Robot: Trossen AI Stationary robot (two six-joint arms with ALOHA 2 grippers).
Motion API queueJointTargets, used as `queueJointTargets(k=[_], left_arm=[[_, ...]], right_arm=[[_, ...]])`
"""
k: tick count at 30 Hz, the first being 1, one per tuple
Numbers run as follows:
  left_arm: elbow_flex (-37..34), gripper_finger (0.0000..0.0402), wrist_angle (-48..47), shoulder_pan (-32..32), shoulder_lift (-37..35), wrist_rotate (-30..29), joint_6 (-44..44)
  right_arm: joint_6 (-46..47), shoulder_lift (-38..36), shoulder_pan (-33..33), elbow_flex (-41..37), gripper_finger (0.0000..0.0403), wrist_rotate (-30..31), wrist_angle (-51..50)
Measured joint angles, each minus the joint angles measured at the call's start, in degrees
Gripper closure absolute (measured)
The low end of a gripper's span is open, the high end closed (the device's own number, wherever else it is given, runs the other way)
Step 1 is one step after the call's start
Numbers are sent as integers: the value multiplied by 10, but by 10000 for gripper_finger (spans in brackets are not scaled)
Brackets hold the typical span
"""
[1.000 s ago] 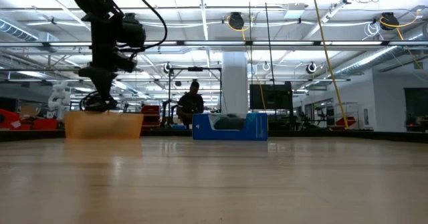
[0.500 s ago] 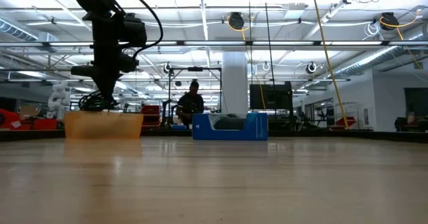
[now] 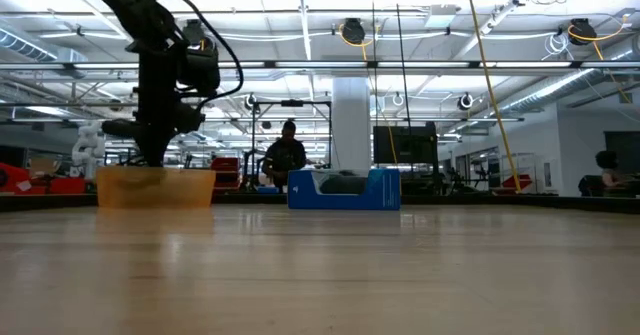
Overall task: Pick and place USB-C Cables
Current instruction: Put the black charger cable into the orange bin, then return to Home Position
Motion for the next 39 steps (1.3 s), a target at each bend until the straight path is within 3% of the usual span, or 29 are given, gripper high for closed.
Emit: queueJointTargets(k=[7, 15, 19, 26, 30, 36, 39], left_arm=[[-12, 362, 18, 0, 0, -5, -17], [-12, 258, 19, -17, -3, -77, -131], [6, 241, -8, -49, -24, -103, -185], [56, 270, -30, -112, -102, -104, -317], [76, 292, -29, -142, -162, -102, -435], [63, 333, -18, -181, -272, 14, -553], [33, 363, 3, -215, -324, 26, -573]], right_arm=[[0, 0, 0, 0, 403, 0, 0], [0, 0, 0, 0, 403, 0, 0], [2, 0, 0, 0, 403, 0, 0], [5, 0, 0, 0, 403, 0, 0], [25, 0, 0, 0, 403, 0, 0], [52, 0, 0, 0, 403, 3, 0], [58, 0, 0, 0, 403, 4, 0]])
